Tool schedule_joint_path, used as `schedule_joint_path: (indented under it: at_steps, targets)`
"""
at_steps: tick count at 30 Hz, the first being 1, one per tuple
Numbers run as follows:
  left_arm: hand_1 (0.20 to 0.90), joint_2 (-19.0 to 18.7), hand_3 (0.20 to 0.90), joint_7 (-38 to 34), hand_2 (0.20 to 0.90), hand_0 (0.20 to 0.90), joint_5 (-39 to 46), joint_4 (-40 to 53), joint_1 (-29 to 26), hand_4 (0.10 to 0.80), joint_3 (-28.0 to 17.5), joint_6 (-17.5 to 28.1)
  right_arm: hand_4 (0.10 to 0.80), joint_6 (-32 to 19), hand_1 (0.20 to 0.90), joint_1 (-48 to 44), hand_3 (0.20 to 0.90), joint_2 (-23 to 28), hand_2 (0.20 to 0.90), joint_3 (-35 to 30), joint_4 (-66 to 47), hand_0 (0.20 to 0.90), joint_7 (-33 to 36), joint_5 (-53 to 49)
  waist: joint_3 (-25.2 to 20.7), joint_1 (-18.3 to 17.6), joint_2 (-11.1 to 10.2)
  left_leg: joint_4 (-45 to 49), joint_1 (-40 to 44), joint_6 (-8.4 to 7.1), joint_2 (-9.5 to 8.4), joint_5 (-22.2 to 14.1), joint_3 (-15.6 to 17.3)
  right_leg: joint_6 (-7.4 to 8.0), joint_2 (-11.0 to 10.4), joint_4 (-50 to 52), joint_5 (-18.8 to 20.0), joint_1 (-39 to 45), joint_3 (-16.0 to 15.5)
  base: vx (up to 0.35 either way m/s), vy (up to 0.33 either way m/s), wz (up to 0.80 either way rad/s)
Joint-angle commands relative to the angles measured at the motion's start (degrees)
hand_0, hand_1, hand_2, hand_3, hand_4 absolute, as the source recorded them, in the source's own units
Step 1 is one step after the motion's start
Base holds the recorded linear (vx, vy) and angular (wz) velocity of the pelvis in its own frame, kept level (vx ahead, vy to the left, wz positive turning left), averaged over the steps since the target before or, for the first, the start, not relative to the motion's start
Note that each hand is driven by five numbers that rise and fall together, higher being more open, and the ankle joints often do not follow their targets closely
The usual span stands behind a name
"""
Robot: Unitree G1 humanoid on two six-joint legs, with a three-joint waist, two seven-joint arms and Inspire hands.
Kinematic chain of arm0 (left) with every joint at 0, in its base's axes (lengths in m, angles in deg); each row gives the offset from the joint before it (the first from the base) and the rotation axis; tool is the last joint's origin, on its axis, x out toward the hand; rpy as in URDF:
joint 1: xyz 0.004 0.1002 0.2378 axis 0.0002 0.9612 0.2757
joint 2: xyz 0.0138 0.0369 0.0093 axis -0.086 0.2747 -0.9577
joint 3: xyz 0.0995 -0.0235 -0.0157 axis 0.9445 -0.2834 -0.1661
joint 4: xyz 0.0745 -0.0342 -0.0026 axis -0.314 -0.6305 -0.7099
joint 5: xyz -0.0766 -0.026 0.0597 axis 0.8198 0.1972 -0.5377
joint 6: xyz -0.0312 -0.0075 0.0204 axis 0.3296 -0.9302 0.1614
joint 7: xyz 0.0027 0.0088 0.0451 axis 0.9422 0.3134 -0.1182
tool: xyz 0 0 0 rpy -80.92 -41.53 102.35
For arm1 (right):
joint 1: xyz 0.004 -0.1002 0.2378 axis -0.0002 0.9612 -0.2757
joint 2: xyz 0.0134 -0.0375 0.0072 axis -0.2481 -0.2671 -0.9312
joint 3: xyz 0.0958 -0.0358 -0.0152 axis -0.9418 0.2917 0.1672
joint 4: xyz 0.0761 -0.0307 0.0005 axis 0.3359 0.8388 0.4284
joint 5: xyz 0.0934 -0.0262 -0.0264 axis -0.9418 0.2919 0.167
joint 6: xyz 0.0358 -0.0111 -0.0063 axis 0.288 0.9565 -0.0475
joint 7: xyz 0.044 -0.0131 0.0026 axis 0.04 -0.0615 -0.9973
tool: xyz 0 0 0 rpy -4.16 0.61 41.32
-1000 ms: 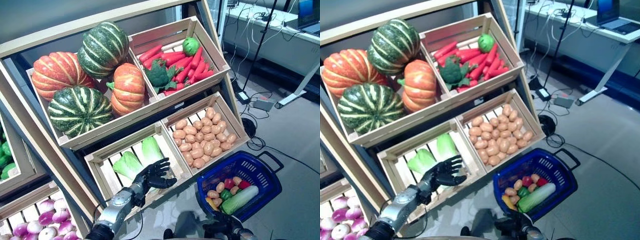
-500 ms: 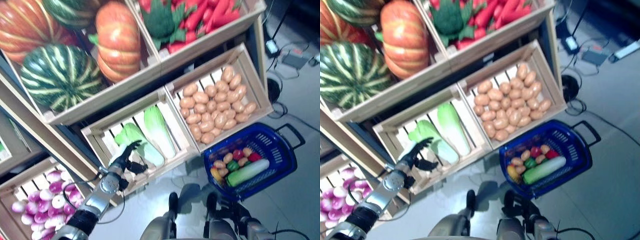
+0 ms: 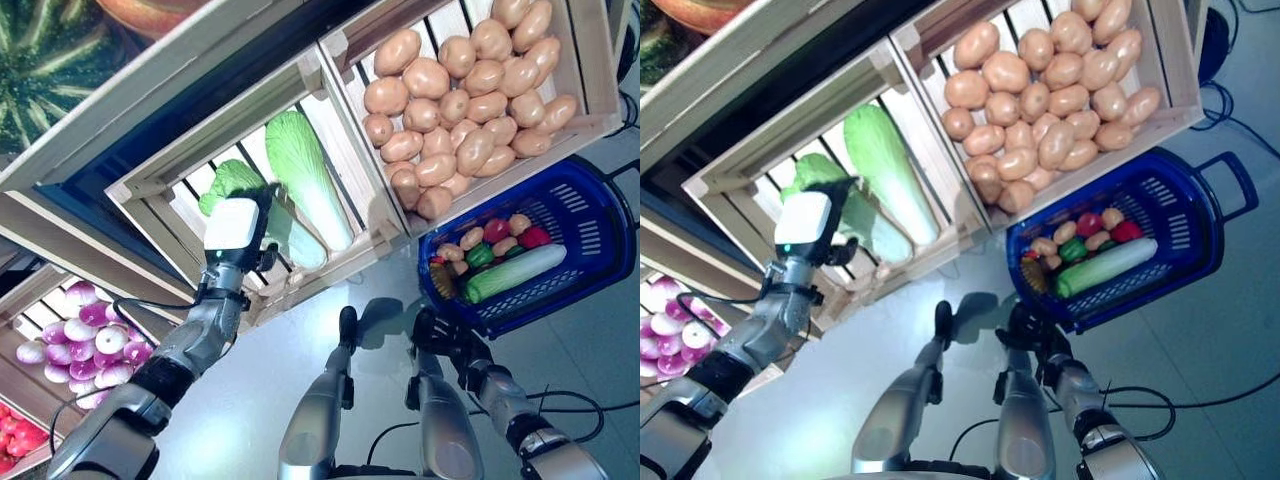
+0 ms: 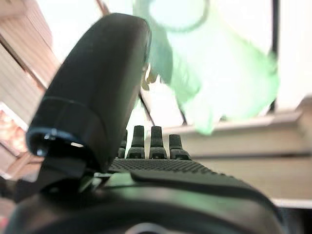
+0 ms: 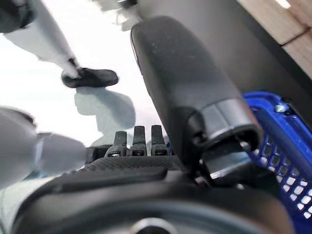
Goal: Put vegetables into the basket
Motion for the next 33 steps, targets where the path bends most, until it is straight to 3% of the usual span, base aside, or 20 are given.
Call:
schedule_joint_path:
  at_steps: [1, 7, 11, 15, 20, 28, 33]
  targets:
    - [0.900, -4.63, 0.900, -13.66, 0.900, 0.900, -7.75, -2.05, -7.27, 0.800, -2.42, 1.98, 0.800, -1.36, 0.900, -0.25, 0.900, -1.03, 0.900, 1.41, -4.53, 0.900, -2.75, -6.92, 0.63, -0.74, -3.37, 9.65, -8.07, -2.41, -0.72, -2.97, 0.55, 1.30, -4.75, 13.22, -2.98, -8.41, 3.90, -0.124, 0.003, -0.03]
    - [0.900, -4.90, 0.900, -17.77, 0.900, 0.900, -12.92, -4.38, -7.92, 0.800, -1.89, 1.75, 0.800, -1.06, 0.900, 0.50, 0.900, -1.45, 0.900, 0.27, -10.40, 0.900, -2.66, -15.08, 1.28, -1.57, -4.81, 26.51, -19.01, -1.74, -1.48, -8.31, 1.03, 0.32, -4.70, 27.45, -7.17, -18.51, 5.62, -0.091, 0.003, 0.05]
    - [0.900, -4.50, 0.900, -19.40, 0.900, 0.900, -14.13, -6.06, -6.77, 0.800, -1.42, 1.09, 0.800, -1.77, 0.900, -0.27, 0.900, -0.89, 0.900, -1.52, -11.57, 0.900, 0.26, -15.91, 1.28, -1.87, -4.66, 37.09, -26.21, -1.62, -0.03, -12.26, 2.67, -0.71, -4.98, 37.91, -10.79, -25.52, 6.70, -0.060, 0.039, 0.04]
    - [0.900, -4.98, 0.900, -20.80, 0.900, 0.900, -13.90, -6.22, -5.17, 0.800, -1.38, 0.99, 0.800, -2.06, 0.900, -0.65, 0.900, 0.21, 0.900, -3.01, -10.97, 0.900, 0.61, -16.97, 1.28, -1.78, -4.31, 43.29, -30.22, -1.09, -0.25, -14.77, 2.65, -1.34, -4.60, 43.99, -12.69, -29.25, 7.88, -0.022, 0.031, -0.06]
    - [0.900, -4.71, 0.900, -20.70, 0.900, 0.900, -12.65, -7.53, -3.22, 0.800, -1.33, 0.25, 0.800, -1.49, 0.900, -0.07, 0.900, 1.20, 0.900, -3.92, -12.28, 0.900, 1.87, -16.96, 1.28, -2.00, -4.25, 46.04, -32.39, -0.70, -0.30, -16.03, 2.55, -1.69, -3.95, 46.98, -13.55, -31.64, 8.42, -0.008, 0.017, -0.06]
    - [0.900, -3.96, 0.900, -25.26, 0.900, 0.900, -12.50, -6.27, 4.39, 0.800, -2.64, 0.27, 0.800, -0.84, 0.900, 3.39, 0.900, 2.81, 0.900, -4.90, -12.49, 0.900, -0.10, -15.75, 1.28, -1.46, -4.27, 45.91, -33.01, -1.05, -1.03, -15.68, 2.24, -1.88, -2.87, 46.67, -13.41, -31.95, 8.37, 0.028, -0.003, 0.00]
    - [0.900, -5.07, 0.900, -24.28, 0.900, 0.900, -13.24, -4.37, 3.60, 0.800, -1.69, -0.94, 0.800, -0.66, 0.900, 2.79, 0.900, 3.22, 0.900, -3.77, -13.41, 0.900, 0.87, -15.56, 1.28, -1.35, -4.30, 45.90, -33.55, -1.35, -1.29, -15.48, 2.17, -2.06, -2.61, 46.23, -13.41, -32.11, 8.22, 0.021, -0.017, 0.10]
